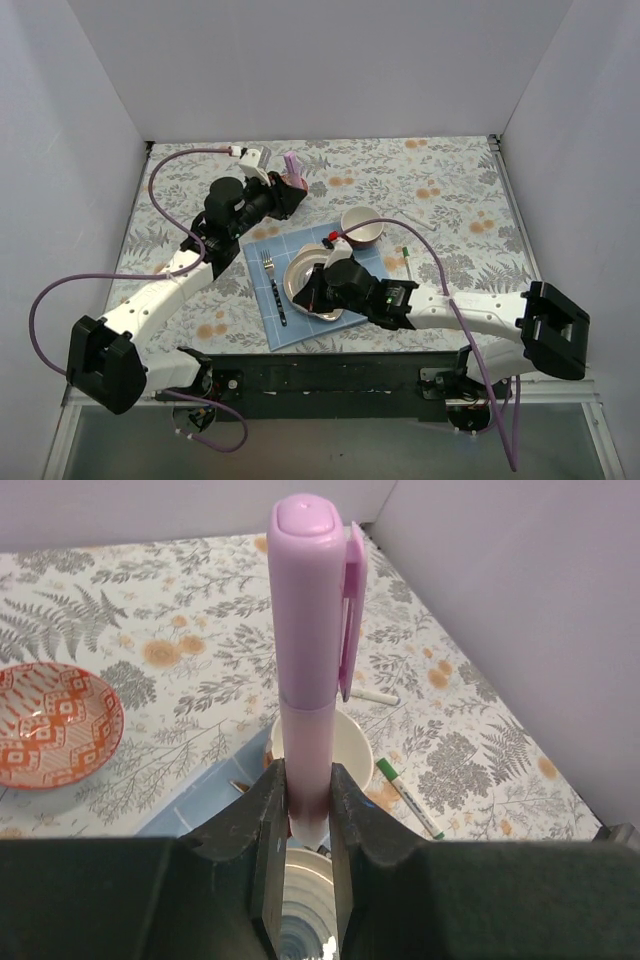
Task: Insert the pens into the pen caps
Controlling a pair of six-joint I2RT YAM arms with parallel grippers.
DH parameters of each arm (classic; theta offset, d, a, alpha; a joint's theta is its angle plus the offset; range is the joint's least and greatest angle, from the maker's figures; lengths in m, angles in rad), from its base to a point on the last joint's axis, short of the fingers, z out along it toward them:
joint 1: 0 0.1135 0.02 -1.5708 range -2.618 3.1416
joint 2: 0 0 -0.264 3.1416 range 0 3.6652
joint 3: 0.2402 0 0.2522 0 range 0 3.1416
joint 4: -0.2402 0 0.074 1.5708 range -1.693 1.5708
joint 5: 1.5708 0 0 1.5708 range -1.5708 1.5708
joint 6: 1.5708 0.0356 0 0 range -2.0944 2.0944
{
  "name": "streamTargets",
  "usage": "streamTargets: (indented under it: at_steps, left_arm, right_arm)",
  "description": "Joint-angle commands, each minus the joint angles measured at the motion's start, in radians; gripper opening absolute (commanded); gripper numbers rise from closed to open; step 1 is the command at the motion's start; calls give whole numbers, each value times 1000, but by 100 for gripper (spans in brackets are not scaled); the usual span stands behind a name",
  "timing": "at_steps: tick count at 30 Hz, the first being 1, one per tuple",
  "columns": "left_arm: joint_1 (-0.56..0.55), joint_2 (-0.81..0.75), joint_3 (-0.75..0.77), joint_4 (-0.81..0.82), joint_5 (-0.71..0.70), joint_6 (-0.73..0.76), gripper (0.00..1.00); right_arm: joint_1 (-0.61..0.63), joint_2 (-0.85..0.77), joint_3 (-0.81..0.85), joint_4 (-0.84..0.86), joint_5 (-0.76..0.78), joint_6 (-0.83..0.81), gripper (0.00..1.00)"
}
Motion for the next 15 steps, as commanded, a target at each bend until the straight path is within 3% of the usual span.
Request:
streamTargets:
  at_steps: [1,3,6,7,10,15]
  left_arm:
    - [-5,-62,-34,52,125,51,0]
    - [-4,-97,-56,39,177,77,0]
    - [-5,-140,-79,-3,277,103,0]
    - [-5,-163,-82,-44,339,123,0]
    - [-4,-199,-102,-95,459,117,0]
    - [-5,-251,-183,-67,616,71,0]
  right_arm:
    - [-8,-90,29,5,56,-63,1]
    - [-10,-141,43,-29,85,-133,1]
    - [-21,-242,40,-34,105,-293,18]
    - [-24,-276,35,-20,96,-343,33]
    - [-59,-388,63,-12,75,-479,51]
    - [-120,-455,150,-18,93,-586,61]
